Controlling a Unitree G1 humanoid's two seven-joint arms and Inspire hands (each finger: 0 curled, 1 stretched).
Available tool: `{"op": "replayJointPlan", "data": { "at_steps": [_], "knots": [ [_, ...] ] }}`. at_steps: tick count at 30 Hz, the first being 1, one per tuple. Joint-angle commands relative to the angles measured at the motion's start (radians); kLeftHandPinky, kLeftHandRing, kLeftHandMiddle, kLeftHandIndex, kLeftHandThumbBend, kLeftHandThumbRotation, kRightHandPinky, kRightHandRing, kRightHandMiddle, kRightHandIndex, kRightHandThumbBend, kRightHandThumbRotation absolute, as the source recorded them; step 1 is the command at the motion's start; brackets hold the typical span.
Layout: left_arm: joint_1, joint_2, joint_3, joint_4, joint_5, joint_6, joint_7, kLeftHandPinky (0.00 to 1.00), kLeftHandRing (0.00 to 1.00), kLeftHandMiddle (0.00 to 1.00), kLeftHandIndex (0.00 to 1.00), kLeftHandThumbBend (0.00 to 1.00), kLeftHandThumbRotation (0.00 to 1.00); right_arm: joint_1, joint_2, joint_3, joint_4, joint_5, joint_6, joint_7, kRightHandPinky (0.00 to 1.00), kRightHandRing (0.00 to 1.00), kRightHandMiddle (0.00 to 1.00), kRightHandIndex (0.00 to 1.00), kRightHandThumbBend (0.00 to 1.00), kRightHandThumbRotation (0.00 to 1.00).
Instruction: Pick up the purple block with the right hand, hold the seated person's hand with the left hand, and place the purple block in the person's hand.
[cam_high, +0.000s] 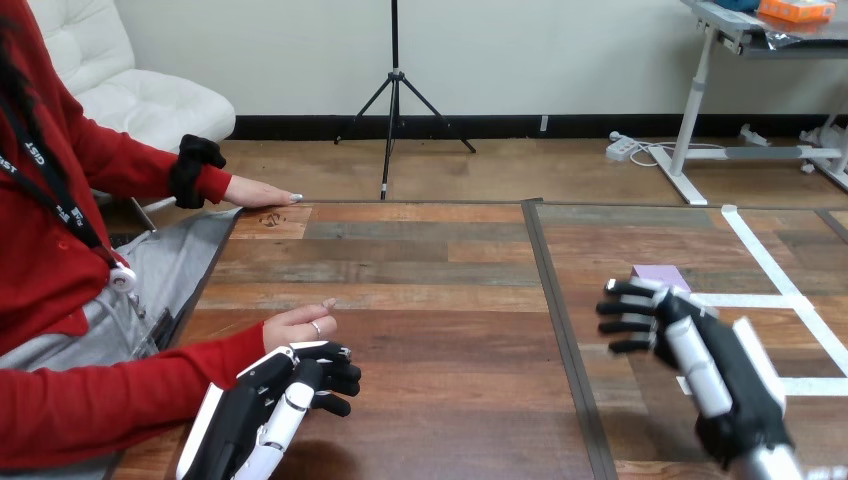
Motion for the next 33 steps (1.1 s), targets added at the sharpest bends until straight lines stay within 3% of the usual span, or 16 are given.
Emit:
{"op": "replayJointPlan", "data": {
  "at_steps": [1,8,14,20,26,33],
  "knots": [
    [-0.082,-0.018,0.001,-0.003,0.008,-0.020,0.009,0.54,0.60,0.60,0.61,0.39,0.72,-0.208,-0.062,-0.025,0.049,-0.015,-0.012,-0.008,0.63,0.68,0.70,0.71,0.62,0.95],
    [-0.082,-0.022,0.001,0.000,0.005,-0.023,0.006,0.54,0.60,0.60,0.61,0.39,0.72,-0.284,-0.103,-0.021,0.102,-0.042,0.006,-0.019,0.65,0.70,0.71,0.73,0.61,0.95],
    [-0.081,-0.024,0.000,-0.002,0.008,-0.019,0.009,0.52,0.60,0.60,0.60,0.39,0.72,-0.356,-0.156,-0.001,0.166,-0.123,-0.010,-0.054,0.68,0.73,0.74,0.75,0.59,0.98],
    [-0.084,-0.024,-0.001,0.004,0.006,-0.028,0.002,0.52,0.60,0.60,0.60,0.39,0.72,-0.431,-0.192,0.009,0.234,-0.171,0.014,-0.068,0.72,0.77,0.78,0.78,0.61,1.00],
    [-0.086,-0.023,-0.002,0.006,0.010,-0.027,0.003,0.51,0.60,0.60,0.61,0.40,0.73,-0.512,-0.237,0.040,0.328,-0.257,0.024,-0.110,0.75,0.81,0.82,0.82,0.65,1.00],
    [-0.087,-0.026,-0.002,0.008,0.008,-0.023,0.003,0.52,0.59,0.60,0.61,0.40,0.74,-0.607,-0.279,0.092,0.422,-0.361,0.086,-0.162,0.78,0.84,0.84,0.84,0.72,1.00]
  ]
}}
